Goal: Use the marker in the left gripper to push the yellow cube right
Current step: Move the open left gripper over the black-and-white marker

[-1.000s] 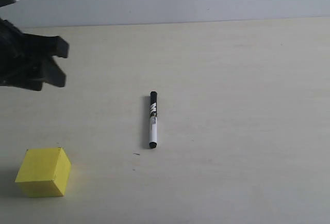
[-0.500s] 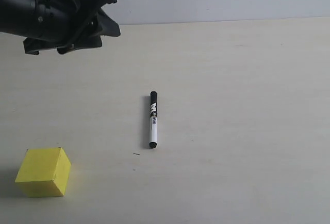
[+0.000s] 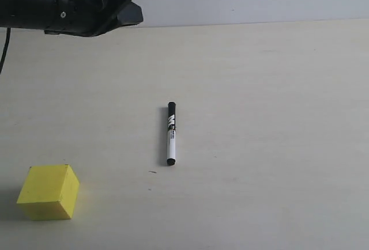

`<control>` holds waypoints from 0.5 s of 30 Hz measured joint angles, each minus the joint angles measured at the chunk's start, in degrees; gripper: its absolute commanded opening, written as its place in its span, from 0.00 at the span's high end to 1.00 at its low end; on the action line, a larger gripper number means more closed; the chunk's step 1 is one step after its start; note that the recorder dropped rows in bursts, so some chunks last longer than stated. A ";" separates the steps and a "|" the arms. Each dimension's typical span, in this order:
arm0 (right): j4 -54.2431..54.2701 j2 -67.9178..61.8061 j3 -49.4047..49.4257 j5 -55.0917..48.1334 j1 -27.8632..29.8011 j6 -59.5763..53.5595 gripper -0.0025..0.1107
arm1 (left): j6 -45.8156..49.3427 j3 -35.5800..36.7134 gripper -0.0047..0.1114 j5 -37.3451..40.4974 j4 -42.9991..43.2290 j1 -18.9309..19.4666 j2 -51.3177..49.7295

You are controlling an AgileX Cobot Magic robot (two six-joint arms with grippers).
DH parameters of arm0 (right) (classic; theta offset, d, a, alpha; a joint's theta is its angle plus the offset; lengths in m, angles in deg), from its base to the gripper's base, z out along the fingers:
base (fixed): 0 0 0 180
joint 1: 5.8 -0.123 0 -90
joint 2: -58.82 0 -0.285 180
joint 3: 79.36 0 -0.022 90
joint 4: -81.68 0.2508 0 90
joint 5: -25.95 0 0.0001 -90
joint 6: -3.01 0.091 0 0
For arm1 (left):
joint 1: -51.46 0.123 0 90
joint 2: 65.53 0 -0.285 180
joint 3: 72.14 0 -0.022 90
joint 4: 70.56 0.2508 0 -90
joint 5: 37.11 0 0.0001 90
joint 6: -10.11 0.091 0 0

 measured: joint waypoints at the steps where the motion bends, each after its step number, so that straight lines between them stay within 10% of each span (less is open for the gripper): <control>1: 0.00 0.00 0.00 0.00 0.00 0.00 0.98 | 1.39 -0.57 0.91 1.08 0.00 0.00 -0.22; 6: 0.00 0.00 0.00 0.00 0.00 0.00 0.98 | 3.31 -6.45 0.61 9.40 0.11 -0.10 -3.24; 15: 0.00 0.00 0.00 0.00 0.00 0.00 0.98 | -12.44 -19.00 0.60 25.79 20.00 -1.97 -12.92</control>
